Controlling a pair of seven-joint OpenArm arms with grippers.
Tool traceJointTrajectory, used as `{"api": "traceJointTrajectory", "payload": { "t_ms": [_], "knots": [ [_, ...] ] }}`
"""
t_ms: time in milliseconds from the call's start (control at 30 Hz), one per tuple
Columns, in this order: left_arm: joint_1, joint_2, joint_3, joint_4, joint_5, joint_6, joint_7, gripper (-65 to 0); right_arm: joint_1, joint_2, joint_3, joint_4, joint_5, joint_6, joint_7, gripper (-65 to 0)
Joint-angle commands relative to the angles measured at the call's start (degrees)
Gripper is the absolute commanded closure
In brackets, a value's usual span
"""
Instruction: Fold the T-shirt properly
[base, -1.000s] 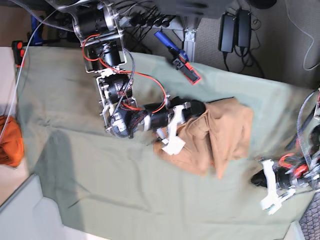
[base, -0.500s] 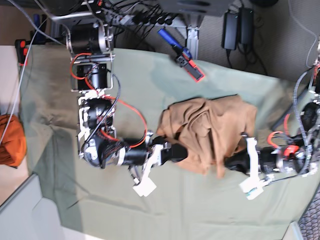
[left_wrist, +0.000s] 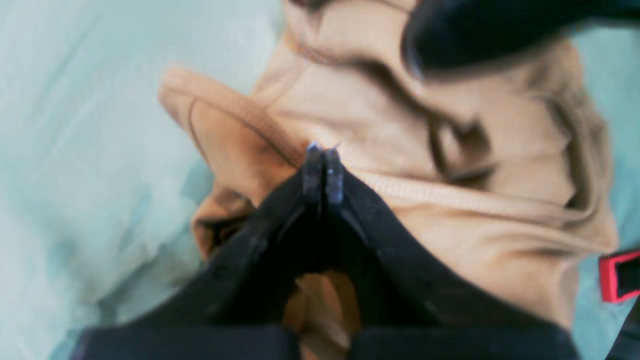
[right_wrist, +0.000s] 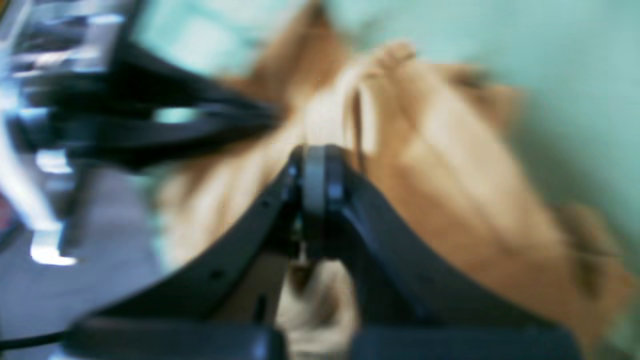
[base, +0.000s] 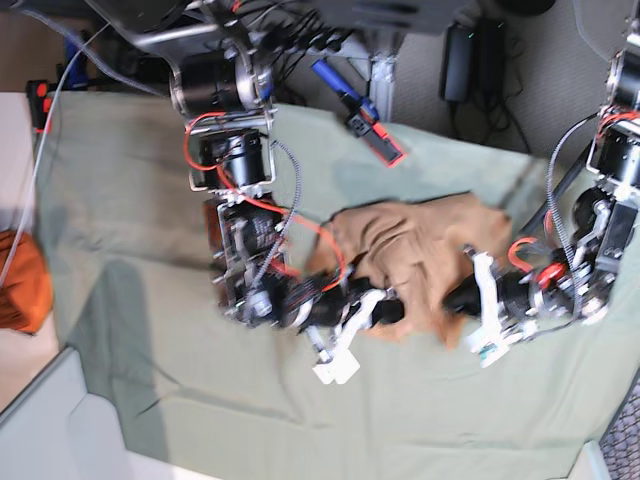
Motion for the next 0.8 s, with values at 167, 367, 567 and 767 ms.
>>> {"api": "traceJointTrajectory", "payload": {
  "t_ms": [167, 367, 567, 767],
  "knots": [
    [-1.38, -3.56, -0.48, 0.35, -0.39, -0.12, -1.05, 0.0, 1.62, 2.86, 0.2, -0.61, -1.11, 6.93, 1.77, 0.0],
    [-1.31, -4.57, -0.5, 0.35, -0.31, -0.12, -1.01, 0.0, 1.55, 5.2, 0.2, -0.74, -1.09, 6.93, 1.7, 0.0],
    [-0.2, -5.11, -1.09, 0.35, -0.61, -0.12, -1.01, 0.0, 1.57, 5.09, 0.2, -0.72, 1.31, 6.93, 1.68, 0.0],
    [0.17, -5.14, -8.33, 2.32, -9.35, -0.12, 5.42, 0.0, 2.78, 5.22, 1.44, 2.69, 6.73, 6.93, -0.87, 0.0]
  ]
}}
